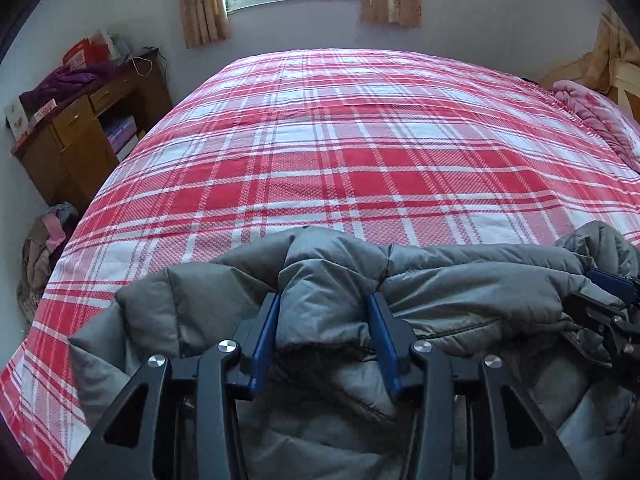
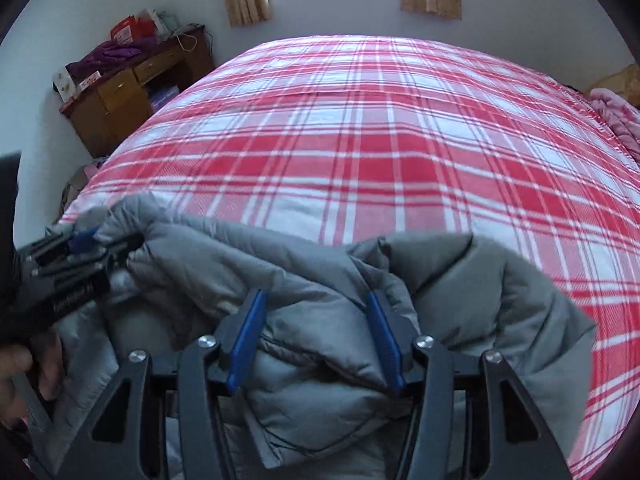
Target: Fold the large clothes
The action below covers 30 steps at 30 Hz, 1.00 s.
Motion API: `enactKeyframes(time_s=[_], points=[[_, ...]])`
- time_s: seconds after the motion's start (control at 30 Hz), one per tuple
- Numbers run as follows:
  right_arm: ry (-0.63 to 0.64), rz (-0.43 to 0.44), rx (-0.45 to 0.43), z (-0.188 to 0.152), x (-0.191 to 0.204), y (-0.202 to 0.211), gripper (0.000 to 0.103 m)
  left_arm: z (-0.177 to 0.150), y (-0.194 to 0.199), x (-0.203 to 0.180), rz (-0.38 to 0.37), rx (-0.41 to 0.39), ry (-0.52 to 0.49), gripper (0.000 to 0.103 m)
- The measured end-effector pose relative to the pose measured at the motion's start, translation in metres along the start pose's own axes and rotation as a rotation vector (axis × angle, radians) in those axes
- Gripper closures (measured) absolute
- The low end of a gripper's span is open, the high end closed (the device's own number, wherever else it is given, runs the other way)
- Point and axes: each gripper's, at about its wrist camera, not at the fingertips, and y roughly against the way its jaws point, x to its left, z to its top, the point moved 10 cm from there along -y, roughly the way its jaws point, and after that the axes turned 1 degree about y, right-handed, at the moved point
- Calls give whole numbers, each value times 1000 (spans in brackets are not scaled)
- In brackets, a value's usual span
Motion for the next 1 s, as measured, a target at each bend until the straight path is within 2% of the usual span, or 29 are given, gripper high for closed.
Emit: enactKeyframes(time_s=[0.6,1.0], points=[[73,-88,-4,-5,-2,-24,49,-11,-7,1,-10,-20,35,56],[74,-100,-11,-5,-3,-27,49,-11,-8,0,6,-22,20,56]])
